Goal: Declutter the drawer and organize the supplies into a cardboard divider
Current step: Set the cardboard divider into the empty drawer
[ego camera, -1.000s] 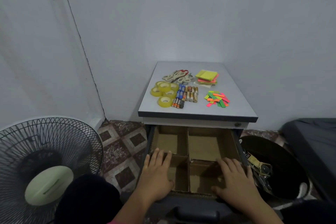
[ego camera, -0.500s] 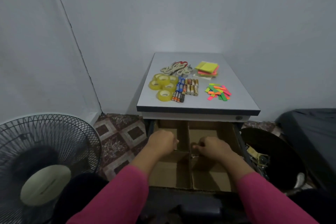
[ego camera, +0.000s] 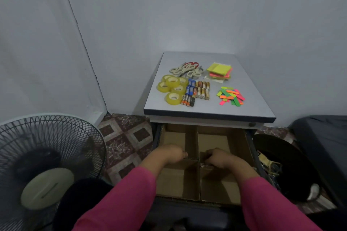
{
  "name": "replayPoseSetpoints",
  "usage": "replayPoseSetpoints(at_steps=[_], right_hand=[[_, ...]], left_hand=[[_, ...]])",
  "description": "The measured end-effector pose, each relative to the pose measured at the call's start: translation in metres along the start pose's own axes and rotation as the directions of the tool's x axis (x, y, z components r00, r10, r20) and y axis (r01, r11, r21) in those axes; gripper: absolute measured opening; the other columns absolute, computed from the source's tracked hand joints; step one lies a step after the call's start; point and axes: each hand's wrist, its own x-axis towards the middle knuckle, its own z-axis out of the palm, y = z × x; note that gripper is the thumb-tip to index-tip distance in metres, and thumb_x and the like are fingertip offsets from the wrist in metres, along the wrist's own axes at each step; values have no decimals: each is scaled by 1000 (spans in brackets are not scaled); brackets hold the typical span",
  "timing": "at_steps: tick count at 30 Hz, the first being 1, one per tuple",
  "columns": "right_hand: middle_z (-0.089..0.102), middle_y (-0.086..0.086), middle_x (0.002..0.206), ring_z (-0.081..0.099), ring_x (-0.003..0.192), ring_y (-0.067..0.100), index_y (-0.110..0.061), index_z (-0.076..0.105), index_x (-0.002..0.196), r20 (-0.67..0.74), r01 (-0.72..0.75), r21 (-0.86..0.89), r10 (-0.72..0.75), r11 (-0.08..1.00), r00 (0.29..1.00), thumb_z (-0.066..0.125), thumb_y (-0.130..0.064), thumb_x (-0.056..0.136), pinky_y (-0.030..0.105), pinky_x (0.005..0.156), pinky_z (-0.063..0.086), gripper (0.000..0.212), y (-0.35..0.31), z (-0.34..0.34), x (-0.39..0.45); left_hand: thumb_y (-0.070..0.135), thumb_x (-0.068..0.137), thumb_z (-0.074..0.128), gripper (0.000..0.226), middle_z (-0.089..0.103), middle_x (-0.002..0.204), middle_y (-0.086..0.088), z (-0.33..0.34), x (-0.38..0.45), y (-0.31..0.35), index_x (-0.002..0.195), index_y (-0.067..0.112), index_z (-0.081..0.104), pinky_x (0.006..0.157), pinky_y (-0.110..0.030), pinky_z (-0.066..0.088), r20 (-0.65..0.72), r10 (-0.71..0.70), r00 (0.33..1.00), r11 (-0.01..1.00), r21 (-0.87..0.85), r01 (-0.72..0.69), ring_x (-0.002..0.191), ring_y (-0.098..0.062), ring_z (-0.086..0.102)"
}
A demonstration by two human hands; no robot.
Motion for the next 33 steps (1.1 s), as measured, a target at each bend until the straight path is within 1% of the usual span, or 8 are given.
replayPoseSetpoints(at_steps=[4,11,17,20,23,26,30,33], right_hand=[[64,3,118,59,106,20,-19,63,118,9,23,30,-23,999,1000,59,-24,89,34,97,46,29,3,3,-7],[63,3,111,59,100,19,-21,62,111,18,46,71,-47,996,999,60,-22,87,28,85,46,24,5,7,-18],[60,-9,101,56,87,5,-26,61,114,-259,205,6,-196,979,946,52,-30,96,20,72,43,21,-4,3,-50],[60,-12,99,55,87,-1,-28,63,108,-529,365,-70,-345,928,775,54,-28,95,18,77,49,16,-14,-6,-66],[62,-7,103,55,95,2,-19,67,109,-749,497,-237,-483,834,453,63,-18,89,12,82,43,19,-32,-25,-69],[63,3,117,57,110,14,-12,64,120,-771,496,-353,-547,793,325,66,-11,88,22,93,45,32,-59,-49,-61],[46,7,145,40,135,21,-11,47,140,-671,473,-385,-592,792,446,56,-15,95,28,112,24,46,-82,-67,-38],[46,5,145,41,135,19,-13,45,141,-624,477,-424,-630,770,462,48,-23,99,29,113,25,44,-84,-71,-25]], left_hand=[[39,102,31,46,50,137,-11,2,-4,1,136,15,50,96,-37,39,-4,-9,1000,1000,1,9,121,-27,48],[31,103,31,40,55,128,-13,7,-13,6,130,11,52,92,-36,41,16,-1,1000,999,40,1,113,-27,52],[34,100,39,34,65,108,-5,16,-22,2,118,16,62,82,-35,50,-277,30,960,991,-115,-64,95,-20,61],[29,98,48,24,67,103,2,10,-31,2,110,20,66,80,-28,51,-566,82,820,956,-188,-225,88,-8,60],[20,95,55,19,63,104,6,-11,-34,9,110,18,67,85,-20,46,-870,120,479,931,-68,-357,96,-4,54],[7,90,59,23,64,106,-2,-37,-28,15,113,9,66,87,-25,47,-955,193,225,933,108,-343,101,-14,55],[0,85,61,42,60,121,-11,-55,-17,18,126,3,58,94,-34,49,-909,323,265,930,252,-269,110,-24,53],[2,83,63,50,57,127,-10,-52,-10,15,132,3,53,96,-36,49,-864,390,318,919,342,-196,114,-24,52]])
